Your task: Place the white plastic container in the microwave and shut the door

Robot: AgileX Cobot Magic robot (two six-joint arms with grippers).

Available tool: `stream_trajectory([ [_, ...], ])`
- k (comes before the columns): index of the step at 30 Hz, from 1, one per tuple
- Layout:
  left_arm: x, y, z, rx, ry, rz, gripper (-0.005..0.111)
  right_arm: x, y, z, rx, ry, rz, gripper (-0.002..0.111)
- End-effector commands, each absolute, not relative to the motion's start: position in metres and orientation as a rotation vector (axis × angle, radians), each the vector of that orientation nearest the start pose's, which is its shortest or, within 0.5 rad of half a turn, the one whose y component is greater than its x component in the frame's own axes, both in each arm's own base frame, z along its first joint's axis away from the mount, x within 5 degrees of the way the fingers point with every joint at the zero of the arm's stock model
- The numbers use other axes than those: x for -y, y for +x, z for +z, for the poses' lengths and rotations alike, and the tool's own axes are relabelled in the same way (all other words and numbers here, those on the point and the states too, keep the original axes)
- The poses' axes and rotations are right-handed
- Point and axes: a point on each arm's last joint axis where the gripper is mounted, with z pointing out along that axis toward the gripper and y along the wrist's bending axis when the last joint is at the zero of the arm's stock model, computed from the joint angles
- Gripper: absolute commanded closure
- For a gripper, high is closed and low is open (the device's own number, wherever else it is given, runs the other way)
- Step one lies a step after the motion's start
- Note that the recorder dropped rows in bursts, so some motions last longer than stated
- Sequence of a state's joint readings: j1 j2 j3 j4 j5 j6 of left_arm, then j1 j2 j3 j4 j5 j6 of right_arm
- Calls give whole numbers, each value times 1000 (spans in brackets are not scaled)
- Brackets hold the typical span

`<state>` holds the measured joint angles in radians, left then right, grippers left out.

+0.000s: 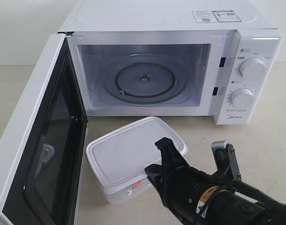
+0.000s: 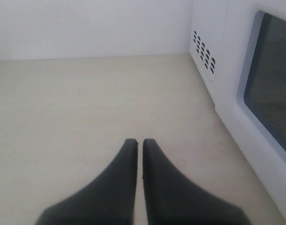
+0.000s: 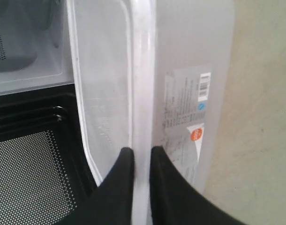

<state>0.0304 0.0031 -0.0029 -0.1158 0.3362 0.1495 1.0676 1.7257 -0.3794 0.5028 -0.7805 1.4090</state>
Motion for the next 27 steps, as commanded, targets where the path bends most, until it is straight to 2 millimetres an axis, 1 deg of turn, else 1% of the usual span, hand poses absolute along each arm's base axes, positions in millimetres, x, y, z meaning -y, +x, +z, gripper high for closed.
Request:
stream_trajectory([
  [1,2,54,183,-1816,48,17,102,-203,149,130,-2144,1009,1219,108],
  [6,2,54,183,-1816,48,17,102,-196,150,150,-2098,869,1180,108],
  [12,2,54,183,-1816,48,17,102,-192,152,169,-1993,837,1231,108],
  [14,2,54,183,-1816,48,17,102,-192,152,170,-1987,841,1234,108],
  [18,2,54,183,-1816,48,17,102,-192,149,165,-2059,852,1203,108],
  [21,2,54,183,-1816,48,17,102,-195,145,161,-2137,778,1175,108],
  [24,2,54,183,-1816,48,17,102,-195,140,167,-2200,720,1186,108],
  [27,2,54,183,-1816,48,17,102,-190,135,179,-2218,620,1156,108],
])
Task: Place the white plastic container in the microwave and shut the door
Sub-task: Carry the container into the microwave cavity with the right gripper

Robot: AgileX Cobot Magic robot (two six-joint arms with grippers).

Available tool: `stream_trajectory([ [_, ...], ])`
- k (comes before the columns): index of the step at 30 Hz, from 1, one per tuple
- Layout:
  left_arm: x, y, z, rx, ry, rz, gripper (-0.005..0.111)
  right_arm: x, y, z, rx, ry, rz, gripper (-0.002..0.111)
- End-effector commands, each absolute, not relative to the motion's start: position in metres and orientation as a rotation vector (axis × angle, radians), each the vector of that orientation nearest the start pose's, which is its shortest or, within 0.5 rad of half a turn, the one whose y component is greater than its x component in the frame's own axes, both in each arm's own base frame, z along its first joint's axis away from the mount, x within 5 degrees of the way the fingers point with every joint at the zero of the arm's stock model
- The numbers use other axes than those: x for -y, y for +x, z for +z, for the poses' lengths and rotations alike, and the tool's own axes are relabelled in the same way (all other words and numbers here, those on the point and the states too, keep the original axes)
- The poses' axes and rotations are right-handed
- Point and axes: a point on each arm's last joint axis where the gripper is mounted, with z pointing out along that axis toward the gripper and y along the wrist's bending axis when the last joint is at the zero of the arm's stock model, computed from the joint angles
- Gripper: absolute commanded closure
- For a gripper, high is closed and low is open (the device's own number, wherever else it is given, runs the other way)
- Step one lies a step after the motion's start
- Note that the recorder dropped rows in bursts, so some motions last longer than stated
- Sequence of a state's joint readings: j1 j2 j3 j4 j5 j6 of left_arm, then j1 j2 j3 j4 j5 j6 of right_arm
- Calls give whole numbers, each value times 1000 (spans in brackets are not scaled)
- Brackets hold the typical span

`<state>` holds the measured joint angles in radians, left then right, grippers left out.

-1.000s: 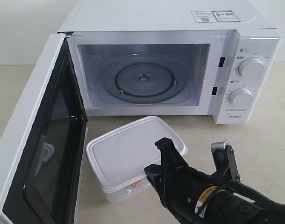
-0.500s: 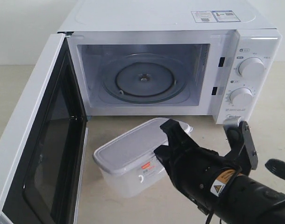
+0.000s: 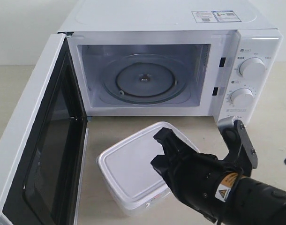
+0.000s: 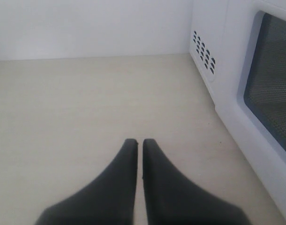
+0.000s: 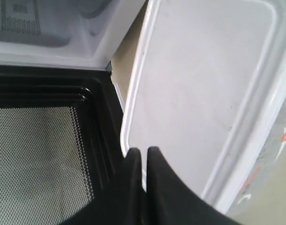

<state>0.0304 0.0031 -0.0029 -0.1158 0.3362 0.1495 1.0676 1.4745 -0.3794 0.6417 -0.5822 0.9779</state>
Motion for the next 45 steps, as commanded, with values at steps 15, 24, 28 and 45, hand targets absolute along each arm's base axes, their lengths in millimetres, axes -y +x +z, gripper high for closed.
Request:
stream_trajectory([
  [15,2,54,183,-1816,48,17,102,-179,129,167,-2348,858,1011,49],
  [24,2,54,183,-1816,48,17,102,-196,142,152,-2331,1006,959,63],
  [28,2,54,183,-1816,48,17,102,-201,145,148,-2339,1004,940,69],
  [45,2,54,183,-1816,48,17,102,-199,156,138,-2324,961,850,108],
])
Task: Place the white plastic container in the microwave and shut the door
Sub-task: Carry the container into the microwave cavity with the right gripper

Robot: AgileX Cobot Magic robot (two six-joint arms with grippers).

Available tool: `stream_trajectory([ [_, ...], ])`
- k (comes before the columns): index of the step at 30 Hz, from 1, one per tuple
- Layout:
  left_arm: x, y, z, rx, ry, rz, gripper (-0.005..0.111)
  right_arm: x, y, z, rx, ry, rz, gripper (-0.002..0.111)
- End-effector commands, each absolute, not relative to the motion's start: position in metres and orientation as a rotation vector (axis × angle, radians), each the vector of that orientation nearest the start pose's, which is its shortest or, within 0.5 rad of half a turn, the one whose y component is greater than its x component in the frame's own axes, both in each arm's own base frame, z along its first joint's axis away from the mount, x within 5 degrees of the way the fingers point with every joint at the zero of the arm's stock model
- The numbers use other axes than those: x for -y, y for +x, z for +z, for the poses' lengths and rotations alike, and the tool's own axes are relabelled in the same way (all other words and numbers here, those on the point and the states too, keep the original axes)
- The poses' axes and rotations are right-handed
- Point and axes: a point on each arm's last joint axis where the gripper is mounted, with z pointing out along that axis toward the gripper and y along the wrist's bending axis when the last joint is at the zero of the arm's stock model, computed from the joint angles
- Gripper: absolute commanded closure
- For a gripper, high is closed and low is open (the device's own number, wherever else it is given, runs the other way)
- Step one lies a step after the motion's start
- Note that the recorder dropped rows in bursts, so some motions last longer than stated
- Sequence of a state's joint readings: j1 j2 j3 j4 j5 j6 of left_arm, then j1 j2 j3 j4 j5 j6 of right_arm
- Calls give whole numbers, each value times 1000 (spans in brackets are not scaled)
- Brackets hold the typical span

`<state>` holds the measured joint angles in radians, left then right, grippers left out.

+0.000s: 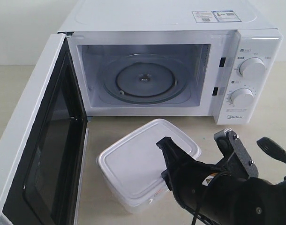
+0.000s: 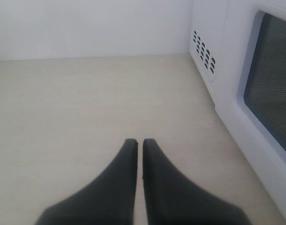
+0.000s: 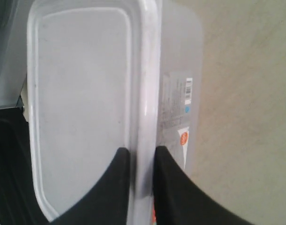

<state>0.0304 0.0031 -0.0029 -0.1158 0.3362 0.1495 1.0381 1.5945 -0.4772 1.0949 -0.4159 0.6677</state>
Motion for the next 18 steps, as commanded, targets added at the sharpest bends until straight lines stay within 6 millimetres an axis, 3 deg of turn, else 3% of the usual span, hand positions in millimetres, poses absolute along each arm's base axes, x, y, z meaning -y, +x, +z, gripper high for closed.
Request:
stream_trajectory([
  [1,2,54,183,-1816,48,17,102,-199,156,137,-2327,961,850,108],
  [7,2,54,183,-1816,48,17,102,-199,155,140,-2334,958,863,108],
  [18,2,54,183,-1816,48,17,102,-193,154,177,-2230,891,994,108],
])
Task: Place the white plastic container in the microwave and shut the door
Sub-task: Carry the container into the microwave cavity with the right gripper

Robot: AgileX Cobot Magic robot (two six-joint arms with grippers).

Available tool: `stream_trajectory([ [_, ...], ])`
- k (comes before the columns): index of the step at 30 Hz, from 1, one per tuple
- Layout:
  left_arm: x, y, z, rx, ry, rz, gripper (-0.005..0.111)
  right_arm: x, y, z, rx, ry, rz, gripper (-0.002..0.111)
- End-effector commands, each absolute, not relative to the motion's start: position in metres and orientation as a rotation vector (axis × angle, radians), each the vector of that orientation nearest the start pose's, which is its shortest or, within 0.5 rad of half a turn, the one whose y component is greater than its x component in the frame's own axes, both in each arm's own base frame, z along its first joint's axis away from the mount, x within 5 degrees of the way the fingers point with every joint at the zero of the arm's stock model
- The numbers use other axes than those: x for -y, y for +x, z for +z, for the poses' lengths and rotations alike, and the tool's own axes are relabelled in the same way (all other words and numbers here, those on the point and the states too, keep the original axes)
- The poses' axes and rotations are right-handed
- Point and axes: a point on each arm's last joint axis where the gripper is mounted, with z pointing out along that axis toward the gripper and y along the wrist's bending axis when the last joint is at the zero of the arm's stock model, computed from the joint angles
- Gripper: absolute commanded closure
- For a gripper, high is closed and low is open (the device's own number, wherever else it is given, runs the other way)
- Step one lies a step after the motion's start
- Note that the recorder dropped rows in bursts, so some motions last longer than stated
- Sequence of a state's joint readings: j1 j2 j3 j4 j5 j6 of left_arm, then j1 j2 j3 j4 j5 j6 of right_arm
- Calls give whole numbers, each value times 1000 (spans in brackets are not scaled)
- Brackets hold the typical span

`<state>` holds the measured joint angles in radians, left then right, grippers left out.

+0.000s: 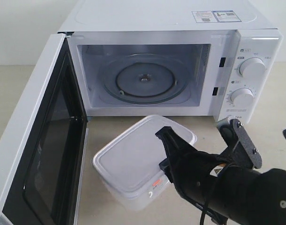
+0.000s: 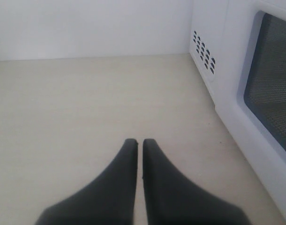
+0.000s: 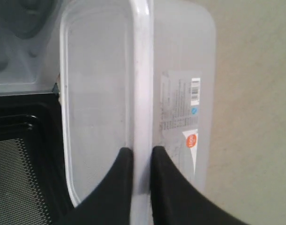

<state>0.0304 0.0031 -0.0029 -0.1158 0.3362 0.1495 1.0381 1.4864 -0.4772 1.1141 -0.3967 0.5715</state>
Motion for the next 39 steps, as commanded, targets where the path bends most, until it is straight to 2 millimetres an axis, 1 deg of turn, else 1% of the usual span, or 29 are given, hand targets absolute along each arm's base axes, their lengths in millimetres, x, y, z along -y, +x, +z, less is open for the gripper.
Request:
stream_trajectory([
  [1,2,54,183,-1816,48,17,102,-193,154,178,-2225,888,1000,108],
  [7,2,54,183,-1816,48,17,102,-191,155,186,-2186,867,1025,108],
  [13,2,54,183,-1816,48,17,102,-187,161,195,-2059,889,1049,108],
  [19,2,54,183,-1816,48,17,102,-186,167,194,-1978,939,1062,108],
  [27,2,54,183,-1816,48,17,102,-197,174,180,-1949,987,1104,108],
  [32,2,54,183,-1816,48,17,102,-206,181,184,-1911,997,1144,108],
  [39,2,54,183,-1816,48,17,102,-212,204,191,-1862,1020,1151,108],
])
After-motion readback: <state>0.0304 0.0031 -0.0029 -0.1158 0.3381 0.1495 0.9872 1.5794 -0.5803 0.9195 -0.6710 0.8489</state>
